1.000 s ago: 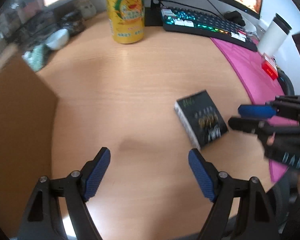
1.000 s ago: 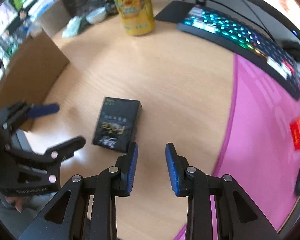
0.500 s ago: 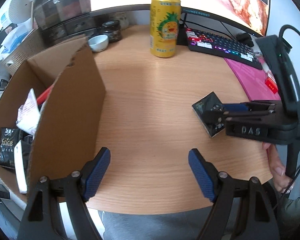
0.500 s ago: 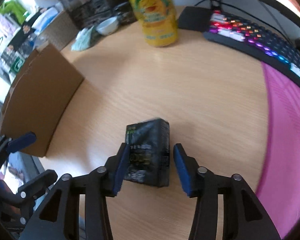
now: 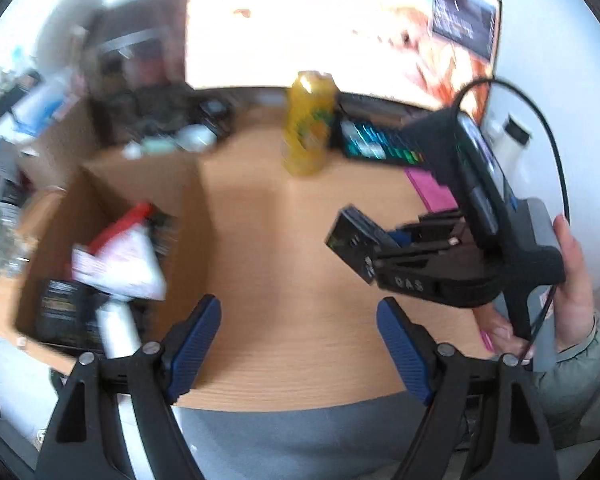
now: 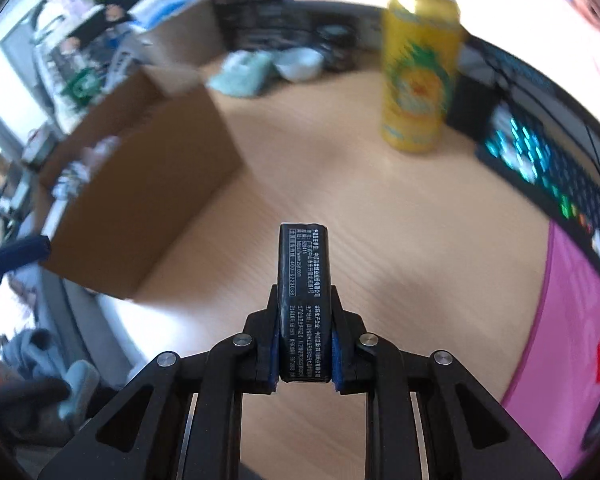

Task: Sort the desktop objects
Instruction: 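Carry the black pack in the right tool over the cardboard box, then open the right tool to drop the black pack into the box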

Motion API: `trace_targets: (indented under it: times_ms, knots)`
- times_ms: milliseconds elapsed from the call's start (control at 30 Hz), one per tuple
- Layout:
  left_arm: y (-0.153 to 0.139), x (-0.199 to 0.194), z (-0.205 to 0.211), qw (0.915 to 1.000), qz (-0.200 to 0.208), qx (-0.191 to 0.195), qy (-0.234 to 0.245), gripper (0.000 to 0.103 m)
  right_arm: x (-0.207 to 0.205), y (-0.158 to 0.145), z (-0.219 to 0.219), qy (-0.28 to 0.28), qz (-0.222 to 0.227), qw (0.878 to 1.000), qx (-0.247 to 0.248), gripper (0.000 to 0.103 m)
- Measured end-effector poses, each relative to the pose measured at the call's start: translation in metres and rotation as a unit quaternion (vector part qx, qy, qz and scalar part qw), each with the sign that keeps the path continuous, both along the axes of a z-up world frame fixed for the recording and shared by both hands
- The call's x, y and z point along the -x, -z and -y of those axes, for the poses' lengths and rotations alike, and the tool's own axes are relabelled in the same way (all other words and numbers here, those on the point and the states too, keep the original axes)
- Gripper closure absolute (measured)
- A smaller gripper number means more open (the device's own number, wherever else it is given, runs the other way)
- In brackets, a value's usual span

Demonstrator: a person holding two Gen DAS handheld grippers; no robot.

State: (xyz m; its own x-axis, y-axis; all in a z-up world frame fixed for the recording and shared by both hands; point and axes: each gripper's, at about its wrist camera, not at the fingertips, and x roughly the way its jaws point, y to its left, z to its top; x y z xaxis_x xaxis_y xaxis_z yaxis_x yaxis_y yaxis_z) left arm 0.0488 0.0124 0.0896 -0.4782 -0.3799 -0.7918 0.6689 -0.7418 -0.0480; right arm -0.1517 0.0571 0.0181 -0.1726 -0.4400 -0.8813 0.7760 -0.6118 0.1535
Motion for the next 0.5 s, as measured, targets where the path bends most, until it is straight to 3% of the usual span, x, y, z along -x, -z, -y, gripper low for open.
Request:
trace_targets:
  times_ms: [133,300,500]
  knots:
    - [-0.024,-0.044,0.018,0.9942,-0.008,0.048,-0.096,0.021,-0.024,-0.034,0.043,-0.077,-0.011,0.997,0.027,0.083]
    - [-0.019,-0.103,0.045,0.9744,-0.008,0.043,-0.221,0.021,-0.056,-0.061,0.101,-0.156,-0.03,0.986,0.044,0.083]
    - [-0.018,-0.124,0.042,0.9633,0.016,0.053,-0.263,0.021,-0.068,-0.062,0.152,-0.192,-0.025,0.98,0.05,0.08]
